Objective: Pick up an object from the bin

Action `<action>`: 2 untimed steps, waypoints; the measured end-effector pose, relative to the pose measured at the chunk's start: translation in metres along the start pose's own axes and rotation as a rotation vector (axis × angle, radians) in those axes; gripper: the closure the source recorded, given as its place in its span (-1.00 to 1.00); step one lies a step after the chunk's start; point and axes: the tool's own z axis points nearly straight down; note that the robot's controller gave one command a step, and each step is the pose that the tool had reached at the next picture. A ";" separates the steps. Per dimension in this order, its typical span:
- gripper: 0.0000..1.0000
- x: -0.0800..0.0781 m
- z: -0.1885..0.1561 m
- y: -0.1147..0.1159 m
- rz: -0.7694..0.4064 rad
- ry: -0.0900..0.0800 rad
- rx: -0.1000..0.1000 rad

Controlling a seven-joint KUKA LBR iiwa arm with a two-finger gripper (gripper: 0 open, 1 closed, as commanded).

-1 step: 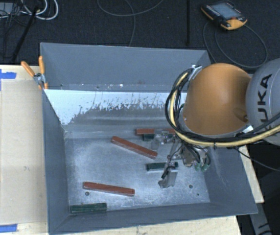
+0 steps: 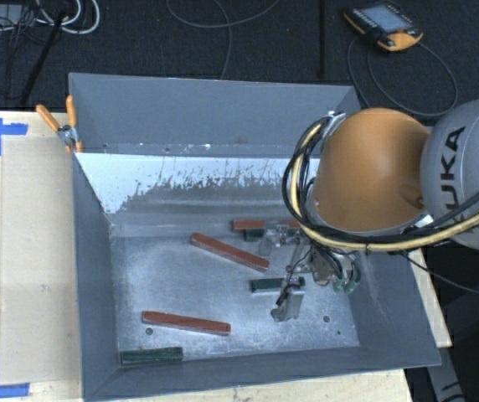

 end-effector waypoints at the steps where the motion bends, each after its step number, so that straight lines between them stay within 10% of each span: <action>1: -1.00 -0.002 0.047 0.006 -0.073 -0.005 0.000; 2: -1.00 0.002 0.114 0.010 -0.251 -0.005 0.001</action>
Offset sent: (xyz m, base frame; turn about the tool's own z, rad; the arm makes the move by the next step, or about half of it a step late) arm -0.0058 0.0113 -0.1728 -0.3877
